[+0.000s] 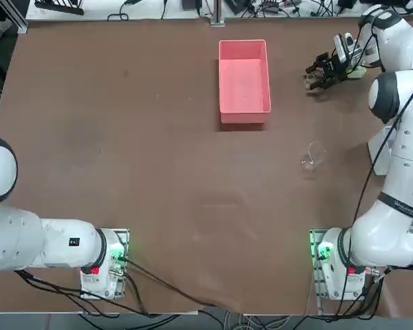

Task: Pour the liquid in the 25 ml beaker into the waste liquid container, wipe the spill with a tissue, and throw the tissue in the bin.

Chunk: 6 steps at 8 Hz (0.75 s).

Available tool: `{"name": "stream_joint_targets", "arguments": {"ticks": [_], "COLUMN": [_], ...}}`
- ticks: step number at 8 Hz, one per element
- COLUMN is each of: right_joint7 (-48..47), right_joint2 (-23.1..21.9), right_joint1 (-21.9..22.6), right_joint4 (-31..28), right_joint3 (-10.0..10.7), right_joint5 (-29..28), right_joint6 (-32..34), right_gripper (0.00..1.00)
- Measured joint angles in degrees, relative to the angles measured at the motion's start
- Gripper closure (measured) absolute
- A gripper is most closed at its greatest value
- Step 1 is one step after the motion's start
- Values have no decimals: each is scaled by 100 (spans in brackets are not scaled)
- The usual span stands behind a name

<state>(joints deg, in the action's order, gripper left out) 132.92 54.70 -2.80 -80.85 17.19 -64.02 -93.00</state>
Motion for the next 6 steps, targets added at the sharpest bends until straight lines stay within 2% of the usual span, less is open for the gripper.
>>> {"name": "stream_joint_targets", "arguments": {"ticks": [4,6], "right_joint7": [11,35], "right_joint2": [1,-47], "right_joint1": [-140,-278], "right_joint4": [65,197], "right_joint3": [34,181], "right_joint5": [214,530], "right_joint6": [3,107], "right_gripper": [0,0]}}
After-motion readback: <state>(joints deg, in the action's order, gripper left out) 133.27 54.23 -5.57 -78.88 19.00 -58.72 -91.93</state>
